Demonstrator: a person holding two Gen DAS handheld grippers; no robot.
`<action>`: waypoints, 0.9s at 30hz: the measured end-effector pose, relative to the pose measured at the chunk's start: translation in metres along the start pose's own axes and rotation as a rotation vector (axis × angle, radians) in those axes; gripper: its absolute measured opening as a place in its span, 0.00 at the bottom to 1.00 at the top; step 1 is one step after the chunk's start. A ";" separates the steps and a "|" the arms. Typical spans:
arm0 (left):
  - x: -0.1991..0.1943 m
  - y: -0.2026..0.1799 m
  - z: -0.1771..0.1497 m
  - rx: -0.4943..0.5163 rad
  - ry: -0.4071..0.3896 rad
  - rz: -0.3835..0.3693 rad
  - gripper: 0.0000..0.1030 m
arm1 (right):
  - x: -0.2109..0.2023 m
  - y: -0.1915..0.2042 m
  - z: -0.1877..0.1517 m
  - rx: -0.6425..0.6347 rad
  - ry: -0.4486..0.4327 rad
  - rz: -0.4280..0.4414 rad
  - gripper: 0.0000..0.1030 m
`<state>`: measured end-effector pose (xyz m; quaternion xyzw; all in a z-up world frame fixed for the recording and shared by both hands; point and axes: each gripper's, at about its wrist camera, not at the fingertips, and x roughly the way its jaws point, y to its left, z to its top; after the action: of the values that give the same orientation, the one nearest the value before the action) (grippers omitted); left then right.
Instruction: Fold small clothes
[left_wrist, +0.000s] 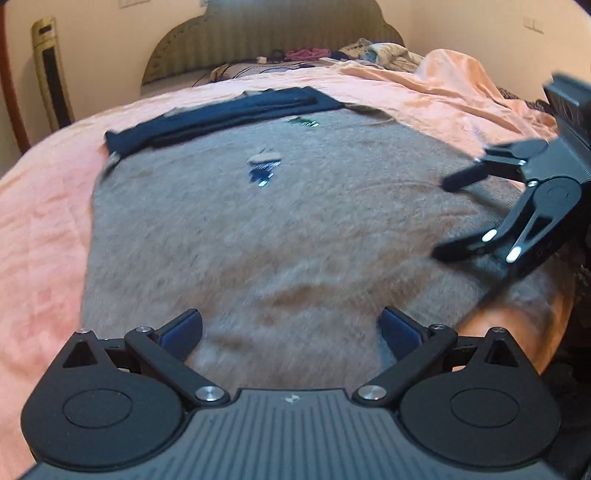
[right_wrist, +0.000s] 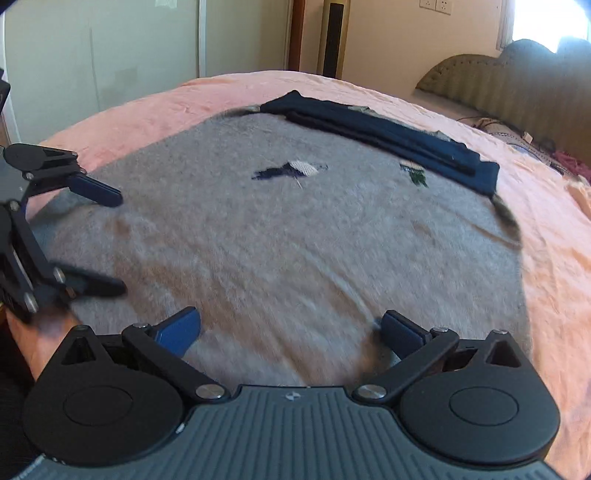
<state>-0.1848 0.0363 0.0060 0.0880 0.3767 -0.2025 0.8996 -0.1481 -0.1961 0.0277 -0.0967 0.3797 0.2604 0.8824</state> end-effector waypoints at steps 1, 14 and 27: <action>-0.005 0.005 -0.005 -0.015 0.002 0.016 1.00 | -0.009 -0.008 -0.009 0.020 -0.015 -0.019 1.00; 0.008 -0.011 0.063 -0.145 -0.136 0.175 1.00 | 0.004 -0.011 0.066 0.229 -0.098 -0.093 1.00; 0.059 0.011 0.050 -0.293 -0.071 0.312 1.00 | 0.040 -0.012 0.028 0.281 -0.098 -0.301 1.00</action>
<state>-0.1108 0.0127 -0.0008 0.0064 0.3520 -0.0070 0.9360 -0.1013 -0.1801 0.0184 -0.0155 0.3504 0.0747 0.9335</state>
